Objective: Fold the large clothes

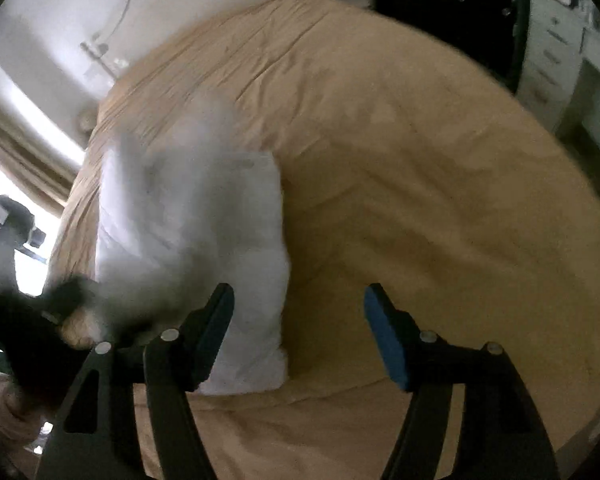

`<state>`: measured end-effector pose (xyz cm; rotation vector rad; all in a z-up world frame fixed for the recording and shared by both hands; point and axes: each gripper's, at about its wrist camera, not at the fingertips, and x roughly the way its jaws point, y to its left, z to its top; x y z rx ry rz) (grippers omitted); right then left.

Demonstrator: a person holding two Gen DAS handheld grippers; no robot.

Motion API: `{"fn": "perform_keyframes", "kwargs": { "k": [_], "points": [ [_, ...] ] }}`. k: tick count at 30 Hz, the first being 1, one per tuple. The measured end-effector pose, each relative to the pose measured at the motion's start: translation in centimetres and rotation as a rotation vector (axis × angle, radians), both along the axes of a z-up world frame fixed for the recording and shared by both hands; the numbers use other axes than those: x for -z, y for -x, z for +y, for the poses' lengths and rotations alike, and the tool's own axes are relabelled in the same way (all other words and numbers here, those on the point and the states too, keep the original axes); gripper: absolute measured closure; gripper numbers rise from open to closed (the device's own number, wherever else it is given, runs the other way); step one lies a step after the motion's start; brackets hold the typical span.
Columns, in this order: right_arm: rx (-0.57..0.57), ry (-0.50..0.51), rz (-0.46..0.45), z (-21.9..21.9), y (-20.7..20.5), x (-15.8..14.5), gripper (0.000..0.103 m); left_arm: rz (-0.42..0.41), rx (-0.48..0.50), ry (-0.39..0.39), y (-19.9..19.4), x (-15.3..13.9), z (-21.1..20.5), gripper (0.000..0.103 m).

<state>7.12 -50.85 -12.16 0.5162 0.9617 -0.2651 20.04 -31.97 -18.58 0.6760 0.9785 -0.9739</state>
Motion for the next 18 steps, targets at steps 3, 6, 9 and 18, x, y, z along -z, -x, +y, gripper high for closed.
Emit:
{"fn": "perform_keyframes", "kwargs": {
  "k": [3, 6, 9, 18],
  "points": [
    [-0.051, 0.001, -0.019, 0.3, -2.5, -1.6, 0.033, 0.002, -0.008, 0.010, 0.7, 1.7, -1.0, 0.050],
    [-0.189, 0.001, -0.035, 0.4, -5.8, -3.0, 0.024, 0.005, -0.010, 0.015, 0.7, 2.0, -0.3, 0.050],
    [-0.364, -0.011, -0.023, 3.6, -13.8, -3.0, 0.022, 0.019, -0.020, 0.023, 0.6, 2.0, 0.1, 0.050],
    [-0.545, -0.223, 0.305, 6.2, -26.8, 7.6, 0.031, 0.009, 0.019, 0.009, 0.9, 2.5, -0.5, 0.050]
  ]
}}
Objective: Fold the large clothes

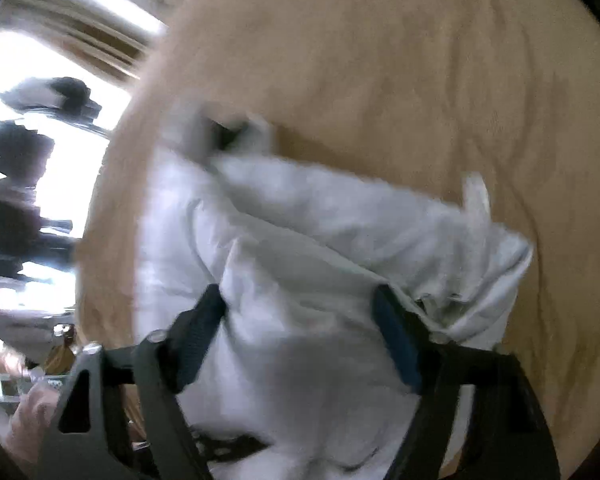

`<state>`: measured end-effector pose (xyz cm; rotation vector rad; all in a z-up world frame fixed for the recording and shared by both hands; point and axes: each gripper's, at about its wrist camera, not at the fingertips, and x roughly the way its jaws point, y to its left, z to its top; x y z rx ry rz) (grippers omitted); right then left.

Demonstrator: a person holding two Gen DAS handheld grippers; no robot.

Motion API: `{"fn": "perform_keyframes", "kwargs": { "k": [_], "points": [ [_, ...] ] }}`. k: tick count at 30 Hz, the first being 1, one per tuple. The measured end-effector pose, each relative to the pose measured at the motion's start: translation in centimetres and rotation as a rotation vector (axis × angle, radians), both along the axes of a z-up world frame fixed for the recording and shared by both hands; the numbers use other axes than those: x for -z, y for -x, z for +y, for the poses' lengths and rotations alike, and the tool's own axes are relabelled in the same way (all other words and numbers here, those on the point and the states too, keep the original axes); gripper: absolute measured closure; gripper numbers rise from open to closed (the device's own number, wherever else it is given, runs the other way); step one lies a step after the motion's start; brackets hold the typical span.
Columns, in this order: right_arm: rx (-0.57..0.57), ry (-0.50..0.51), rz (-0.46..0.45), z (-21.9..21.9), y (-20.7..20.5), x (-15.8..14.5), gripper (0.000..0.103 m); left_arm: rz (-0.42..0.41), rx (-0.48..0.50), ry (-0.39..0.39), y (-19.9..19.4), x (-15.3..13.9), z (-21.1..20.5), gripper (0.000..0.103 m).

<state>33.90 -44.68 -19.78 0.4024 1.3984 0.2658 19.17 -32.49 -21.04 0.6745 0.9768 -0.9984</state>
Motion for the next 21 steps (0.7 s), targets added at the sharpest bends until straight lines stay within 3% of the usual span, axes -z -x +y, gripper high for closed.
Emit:
{"fn": "perform_keyframes", "kwargs": {
  "k": [2, 6, 9, 12, 14, 17, 19, 21],
  "points": [
    [0.021, -0.022, 0.050, -0.4, -1.0, 2.2, 0.034, 0.007, 0.006, -0.001, -0.6, -0.3, -0.2, 0.050],
    [0.024, -0.024, 0.062, -0.2, -0.3, 3.2, 0.035, 0.077, 0.039, -0.020, -0.8, -1.6, 0.8, 0.049],
    [0.029, -0.008, 0.082, -0.6, -0.3, 3.3, 0.035, 0.193, 0.053, 0.003, -1.7, -4.8, 3.7, 0.049],
    [0.044, -0.002, 0.087, -2.2, -0.4, 3.5, 0.035, 0.305, -0.001, 0.072, -4.4, -8.4, 7.7, 0.048],
    [0.064, -0.008, 0.086, -2.6, -0.3, 3.6, 0.035, 0.290, -0.103, 0.138, -7.6, -10.7, 10.2, 0.045],
    [0.090, 0.003, 0.077, -3.3, 0.3, 3.4, 0.034, 0.192, -0.269, 0.171, -13.3, -11.7, 11.7, 0.043],
    [0.107, 0.039, 0.063, -3.1, 0.8, 3.0, 0.033, 0.141, -0.360, 0.174, -17.1, -10.4, 11.2, 0.043],
    [0.126, 0.082, 0.040, -3.0, 1.4, 2.3, 0.032, 0.103, -0.418, 0.144, -20.3, -7.2, 9.2, 0.043]
  ]
}}
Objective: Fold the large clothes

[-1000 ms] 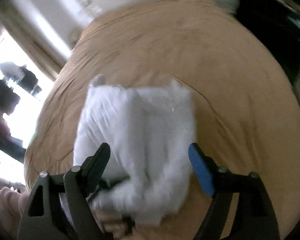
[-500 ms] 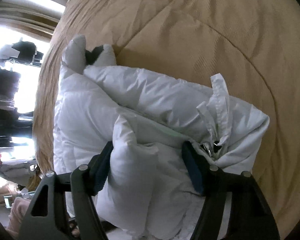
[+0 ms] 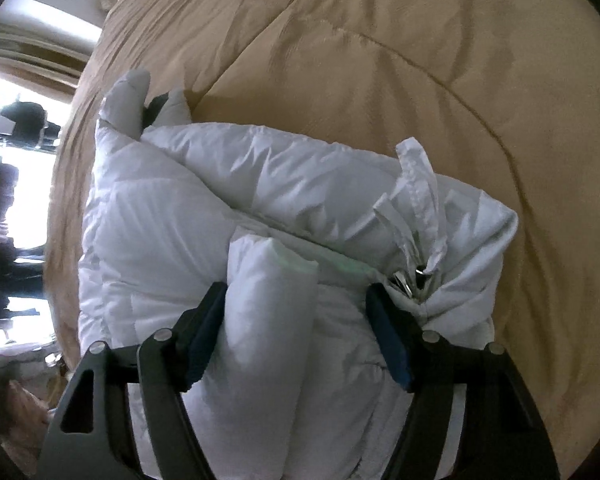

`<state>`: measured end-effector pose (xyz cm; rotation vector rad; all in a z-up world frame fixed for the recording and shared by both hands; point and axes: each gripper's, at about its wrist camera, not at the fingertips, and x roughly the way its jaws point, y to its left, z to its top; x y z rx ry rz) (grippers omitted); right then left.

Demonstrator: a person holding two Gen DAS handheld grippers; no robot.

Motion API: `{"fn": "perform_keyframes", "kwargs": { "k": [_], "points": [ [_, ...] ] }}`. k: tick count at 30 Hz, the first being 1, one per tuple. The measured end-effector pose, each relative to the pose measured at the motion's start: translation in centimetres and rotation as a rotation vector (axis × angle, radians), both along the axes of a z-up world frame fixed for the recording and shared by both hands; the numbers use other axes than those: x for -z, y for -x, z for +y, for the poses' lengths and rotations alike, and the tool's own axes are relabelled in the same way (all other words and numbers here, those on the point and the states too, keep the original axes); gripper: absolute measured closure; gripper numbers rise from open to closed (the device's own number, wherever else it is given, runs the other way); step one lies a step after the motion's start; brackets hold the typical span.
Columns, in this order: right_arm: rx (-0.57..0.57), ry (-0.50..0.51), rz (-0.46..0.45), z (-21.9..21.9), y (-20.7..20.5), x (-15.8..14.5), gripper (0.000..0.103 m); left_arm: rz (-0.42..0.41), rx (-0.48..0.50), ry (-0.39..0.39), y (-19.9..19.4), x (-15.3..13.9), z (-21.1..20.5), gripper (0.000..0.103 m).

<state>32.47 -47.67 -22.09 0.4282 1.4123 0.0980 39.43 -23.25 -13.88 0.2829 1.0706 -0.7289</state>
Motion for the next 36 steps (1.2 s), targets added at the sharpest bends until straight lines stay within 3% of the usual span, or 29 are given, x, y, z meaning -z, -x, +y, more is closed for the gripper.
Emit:
{"fn": "perform_keyframes", "kwargs": {
  "k": [3, 5, 7, 11, 12, 14, 17, 19, 20, 22, 25, 27, 28, 30, 32, 33, 36],
  "points": [
    [0.023, 0.086, -0.062, 1.0, 1.1, -1.2, 0.031, 0.029, 0.013, -0.077, -2.3, 6.1, -3.6, 0.044],
    [0.030, 0.158, -0.116, 1.4, 2.3, -2.6, 0.031, 0.009, -0.011, -0.086, -2.3, 8.3, -4.0, 0.044],
    [0.048, 0.248, -0.210, 2.0, 4.2, -5.1, 0.031, 0.003, -0.033, -0.072, -2.2, 8.8, -4.2, 0.044],
    [0.020, 0.381, -0.566, 6.6, 12.3, -12.6, 0.031, 0.004, -0.002, -0.103, -2.3, 8.6, -4.9, 0.044],
    [0.006, 0.374, -0.639, 8.2, 14.5, -13.5, 0.031, 0.009, -0.003, -0.102, -2.4, 8.6, -4.9, 0.044],
    [0.010, 0.364, -0.696, 10.3, 17.6, -13.2, 0.031, 0.017, -0.008, -0.100, -2.3, 8.7, -4.8, 0.044],
    [0.017, 0.365, -0.676, 12.4, 20.4, -8.5, 0.031, 0.018, -0.009, -0.104, -2.2, 8.3, -4.0, 0.044],
    [0.050, 0.373, -0.583, 12.4, 21.3, -3.3, 0.031, 0.026, -0.003, -0.091, -2.2, 8.2, -4.0, 0.040],
    [0.072, 0.371, -0.581, 12.0, 21.7, -1.7, 0.031, 0.035, 0.005, -0.081, -2.1, 8.1, -4.1, 0.039],
    [0.165, 0.273, -0.596, 10.2, 22.8, 0.4, 0.031, 0.037, 0.020, -0.080, -1.9, 7.1, -4.2, 0.039],
    [0.199, 0.277, -0.594, 9.9, 22.8, 1.2, 0.031, 0.066, 0.045, -0.033, -1.9, 4.6, -4.6, 0.041],
    [0.199, 0.301, -0.606, 10.3, 22.8, 1.4, 0.031, 0.118, 0.123, 0.039, -1.1, 2.7, -5.4, 0.038],
    [0.206, 0.303, -0.610, 10.3, 22.7, 1.6, 0.031, 0.142, 0.177, 0.038, -0.3, 2.3, -6.3, 0.037],
    [0.225, 0.290, -0.610, 10.3, 22.8, 1.9, 0.031, 0.147, 0.267, 0.004, 1.4, 2.5, -8.4, 0.032],
    [0.240, 0.289, -0.612, 10.3, 22.7, 1.9, 0.030, 0.100, 0.329, -0.089, 2.5, 4.1, -11.1, 0.030],
    [0.245, 0.297, -0.616, 10.5, 23.0, 1.7, 0.030, 0.063, 0.338, -0.168, 2.7, 5.9, -13.0, 0.025],
    [0.288, 0.338, -0.622, 11.0, 22.8, 1.9, 0.030, 0.026, 0.312, -0.186, 1.1, 7.8, -15.9, 0.015]
  ]
}}
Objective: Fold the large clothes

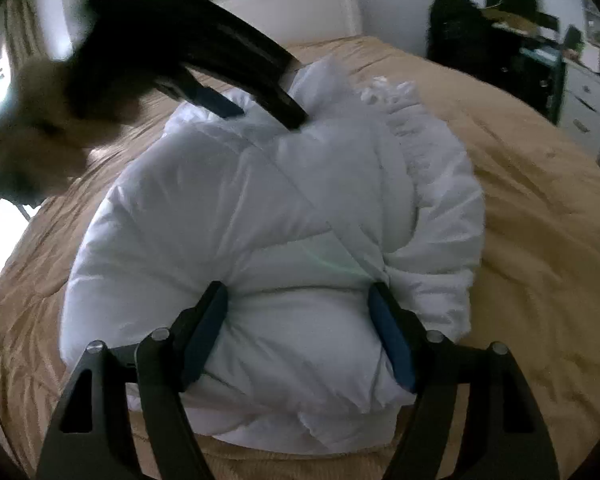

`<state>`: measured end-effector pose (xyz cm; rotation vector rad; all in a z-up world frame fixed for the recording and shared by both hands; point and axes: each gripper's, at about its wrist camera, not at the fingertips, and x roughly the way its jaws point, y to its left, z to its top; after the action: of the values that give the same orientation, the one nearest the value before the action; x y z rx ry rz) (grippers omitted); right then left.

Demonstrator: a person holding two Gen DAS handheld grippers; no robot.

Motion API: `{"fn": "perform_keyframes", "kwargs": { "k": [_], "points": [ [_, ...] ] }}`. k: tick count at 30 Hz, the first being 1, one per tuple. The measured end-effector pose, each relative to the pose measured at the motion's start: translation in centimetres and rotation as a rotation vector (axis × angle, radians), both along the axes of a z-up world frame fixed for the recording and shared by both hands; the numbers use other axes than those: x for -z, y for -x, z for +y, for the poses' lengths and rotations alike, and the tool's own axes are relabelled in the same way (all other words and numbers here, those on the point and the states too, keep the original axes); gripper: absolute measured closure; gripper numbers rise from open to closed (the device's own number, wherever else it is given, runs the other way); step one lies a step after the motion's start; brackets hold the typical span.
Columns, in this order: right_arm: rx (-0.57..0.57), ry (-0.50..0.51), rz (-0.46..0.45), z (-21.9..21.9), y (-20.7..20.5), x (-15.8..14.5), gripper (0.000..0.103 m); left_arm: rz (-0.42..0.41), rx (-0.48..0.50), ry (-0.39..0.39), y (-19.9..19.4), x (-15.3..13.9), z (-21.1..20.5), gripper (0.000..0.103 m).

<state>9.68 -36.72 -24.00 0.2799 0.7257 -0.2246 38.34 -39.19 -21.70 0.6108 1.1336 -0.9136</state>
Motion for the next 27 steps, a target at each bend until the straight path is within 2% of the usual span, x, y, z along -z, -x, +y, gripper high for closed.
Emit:
{"fn": "perform_keyframes", "kwargs": {
  "k": [4, 6, 7, 9, 11, 12, 14, 16, 17, 19, 21, 23, 25, 26, 27],
  "points": [
    [0.038, -0.001, -0.005, 0.0, -0.3, 0.2, 0.030, -0.088, -0.042, -0.054, -2.7, 2.3, -3.7, 0.014],
    [0.047, 0.012, 0.000, 0.3, -0.7, 0.3, 0.030, -0.101, -0.082, -0.090, -4.5, 3.6, -5.3, 0.019],
    [0.046, 0.018, 0.004, 0.3, -0.8, 0.3, 0.030, -0.078, -0.101, -0.093, -5.6, 3.8, -5.9, 0.020],
    [0.046, 0.026, 0.015, 0.3, -1.2, 0.3, 0.029, -0.015, -0.146, -0.044, -7.8, 2.7, -6.0, 0.039],
    [0.045, 0.019, 0.027, 0.2, -1.5, 0.3, 0.029, 0.005, -0.192, 0.042, -9.5, -0.3, -4.9, 0.045],
    [0.047, 0.030, 0.033, 0.5, -1.4, 0.2, 0.029, -0.004, -0.226, 0.123, -10.6, -3.1, -3.4, 0.042],
    [0.056, 0.062, 0.044, 1.3, -0.7, 0.1, 0.027, -0.021, -0.254, 0.219, -11.6, -6.9, -0.5, 0.039],
    [0.079, 0.093, 0.052, 1.8, -0.5, -0.2, 0.021, -0.051, -0.279, 0.248, -12.2, -10.1, 3.5, 0.029],
    [0.105, 0.130, 0.064, 2.0, -0.4, -0.4, 0.012, -0.065, -0.294, 0.256, -12.2, -11.0, 5.7, 0.025],
    [0.167, 0.217, 0.091, 2.1, -0.4, -0.5, 0.000, -0.068, -0.316, 0.267, -11.6, -11.8, 10.7, 0.024],
    [0.205, 0.280, 0.104, 2.0, -0.3, -0.5, 0.000, -0.050, -0.337, 0.267, -10.6, -10.9, 15.6, 0.022],
    [0.203, 0.290, 0.121, 1.7, -0.4, -0.3, 0.000, 0.008, -0.368, 0.295, -9.7, -8.5, 20.5, 0.022],
    [0.202, 0.248, 0.135, 1.3, -0.3, -0.3, 0.000, 0.118, -0.436, 0.364, -9.0, -5.0, 25.4, 0.020],
    [0.205, 0.203, 0.138, 1.0, -0.1, -0.3, 0.000, 0.170, -0.466, 0.394, -8.4, -3.7, 26.5, 0.019],
    [0.207, 0.130, 0.139, 0.3, 0.3, -0.1, 0.000, 0.275, -0.510, 0.449, -8.7, -1.2, 28.2, 0.019]
  ]
}}
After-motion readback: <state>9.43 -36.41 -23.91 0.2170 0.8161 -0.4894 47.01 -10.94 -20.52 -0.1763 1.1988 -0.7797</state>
